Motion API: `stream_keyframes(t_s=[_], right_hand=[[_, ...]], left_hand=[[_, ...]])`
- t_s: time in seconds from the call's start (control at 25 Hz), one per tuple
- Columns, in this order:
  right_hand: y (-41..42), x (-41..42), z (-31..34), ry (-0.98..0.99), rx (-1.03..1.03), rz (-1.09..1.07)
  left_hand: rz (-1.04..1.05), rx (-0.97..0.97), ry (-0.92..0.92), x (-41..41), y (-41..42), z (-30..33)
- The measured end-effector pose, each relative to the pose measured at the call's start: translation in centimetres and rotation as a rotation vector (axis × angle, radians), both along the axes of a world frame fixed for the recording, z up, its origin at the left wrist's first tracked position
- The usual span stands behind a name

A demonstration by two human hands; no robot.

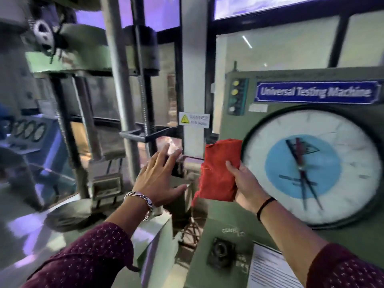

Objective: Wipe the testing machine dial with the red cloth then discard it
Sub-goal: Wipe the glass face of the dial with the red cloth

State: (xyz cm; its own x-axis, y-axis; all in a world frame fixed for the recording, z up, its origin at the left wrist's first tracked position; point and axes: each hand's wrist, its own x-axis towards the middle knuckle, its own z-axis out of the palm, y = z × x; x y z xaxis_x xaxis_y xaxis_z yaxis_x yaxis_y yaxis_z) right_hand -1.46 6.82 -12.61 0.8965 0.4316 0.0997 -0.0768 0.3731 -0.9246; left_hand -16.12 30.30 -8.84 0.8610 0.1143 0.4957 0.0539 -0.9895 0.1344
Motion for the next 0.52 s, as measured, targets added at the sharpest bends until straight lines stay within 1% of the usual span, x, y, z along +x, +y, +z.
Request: stream_keyframes(t_s=[0.24, 0.44, 0.52], right_hand=[[-14.2, 6.8, 0.8, -0.002, 0.118, -0.186], [-22.3, 10.4, 0.1, -0.021, 0.08, -0.358], [-24.8, 12.1, -0.3, -0.045, 0.068, -0.48]], left_hand=[[-0.142, 0.014, -0.021, 9.4, -11.8, 0.9], [-0.244, 0.07, 0.007, 16.2, -18.2, 1.2], [-0.306, 0.073, 0.009, 19.3, -20.3, 1.2]])
